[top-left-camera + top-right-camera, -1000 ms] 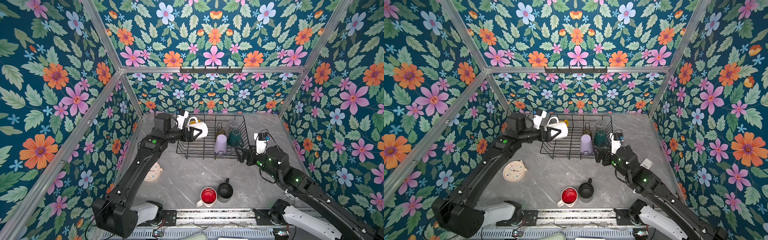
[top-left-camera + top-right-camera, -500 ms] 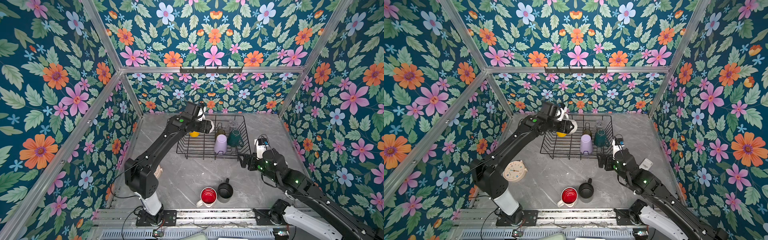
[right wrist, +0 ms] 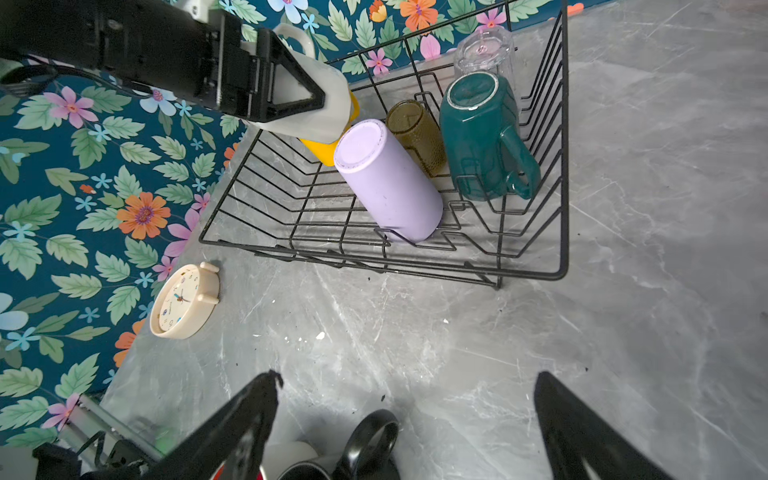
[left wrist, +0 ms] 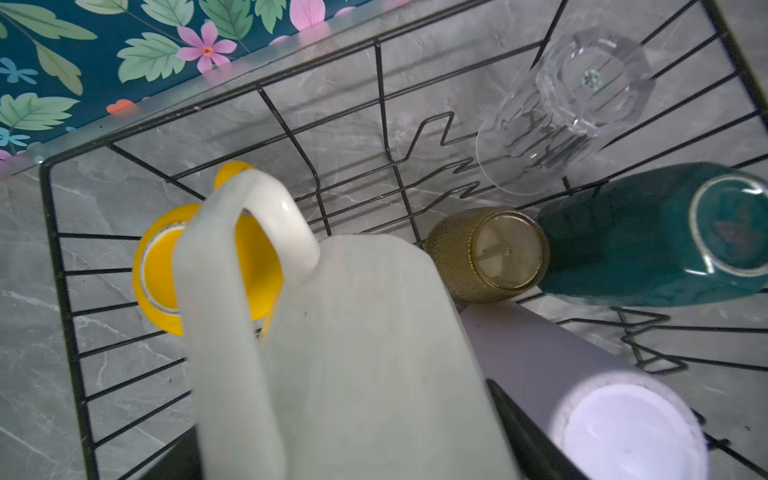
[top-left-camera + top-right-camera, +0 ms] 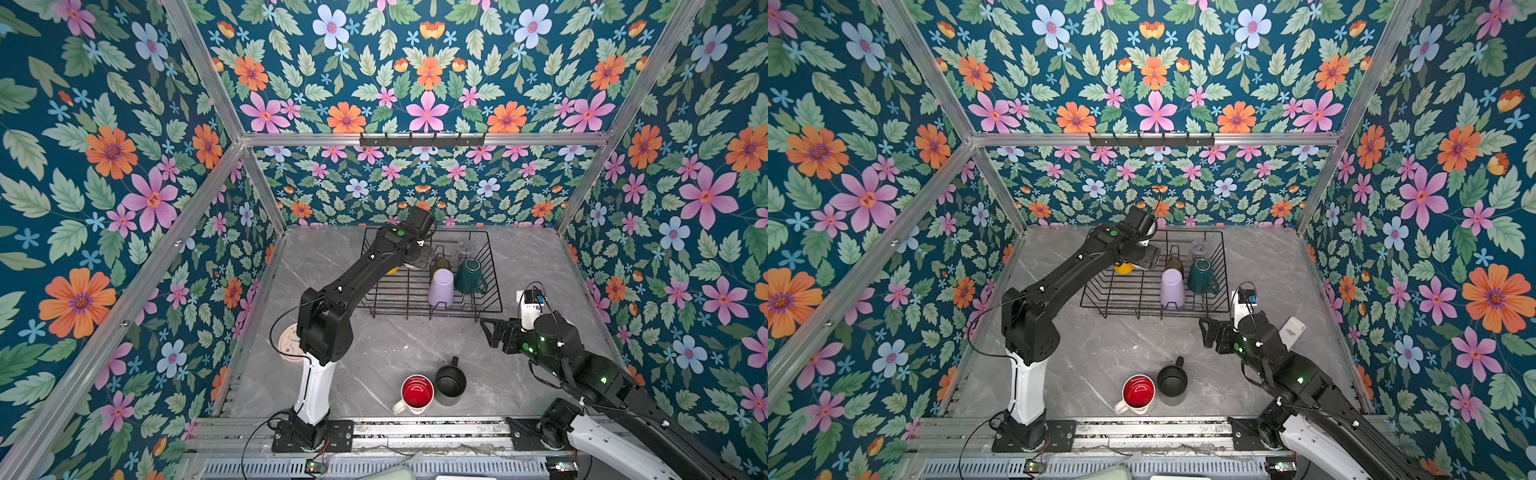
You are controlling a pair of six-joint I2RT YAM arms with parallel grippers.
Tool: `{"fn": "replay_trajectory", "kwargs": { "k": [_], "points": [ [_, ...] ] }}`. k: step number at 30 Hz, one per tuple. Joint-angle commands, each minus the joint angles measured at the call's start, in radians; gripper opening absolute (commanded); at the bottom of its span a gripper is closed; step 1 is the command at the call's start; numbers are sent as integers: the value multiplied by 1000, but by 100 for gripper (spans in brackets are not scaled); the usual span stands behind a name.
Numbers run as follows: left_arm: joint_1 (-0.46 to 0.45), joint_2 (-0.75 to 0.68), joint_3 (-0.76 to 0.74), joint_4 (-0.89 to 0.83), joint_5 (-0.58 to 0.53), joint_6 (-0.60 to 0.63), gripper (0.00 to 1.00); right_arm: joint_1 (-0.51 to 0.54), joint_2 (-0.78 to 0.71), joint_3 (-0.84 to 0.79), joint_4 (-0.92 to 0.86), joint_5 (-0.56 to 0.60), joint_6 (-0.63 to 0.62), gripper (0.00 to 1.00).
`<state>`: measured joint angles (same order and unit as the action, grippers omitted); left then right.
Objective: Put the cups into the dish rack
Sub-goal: 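Lower the white mug upside down into the rack beside the yellow mug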
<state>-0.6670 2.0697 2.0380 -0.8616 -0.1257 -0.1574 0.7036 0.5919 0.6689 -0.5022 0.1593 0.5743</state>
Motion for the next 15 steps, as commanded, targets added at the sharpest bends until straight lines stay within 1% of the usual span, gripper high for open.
{"fn": "replay_trajectory", "kwargs": {
  "k": [1,4,9,15],
  "points": [
    [2,32,33,22,-45,10,0,1,-27,-16,-22,-19,45,95],
    [3,77,65,-16,-43,16,0,1,-59,-31,-49,-16,57,95],
    [3,129,96,-31,-37,27,0,1,-102,-45,-75,-15,71,95],
    [3,183,126,-27,-26,30,0,0,-106,-45,-85,-27,79,95]
  ]
}}
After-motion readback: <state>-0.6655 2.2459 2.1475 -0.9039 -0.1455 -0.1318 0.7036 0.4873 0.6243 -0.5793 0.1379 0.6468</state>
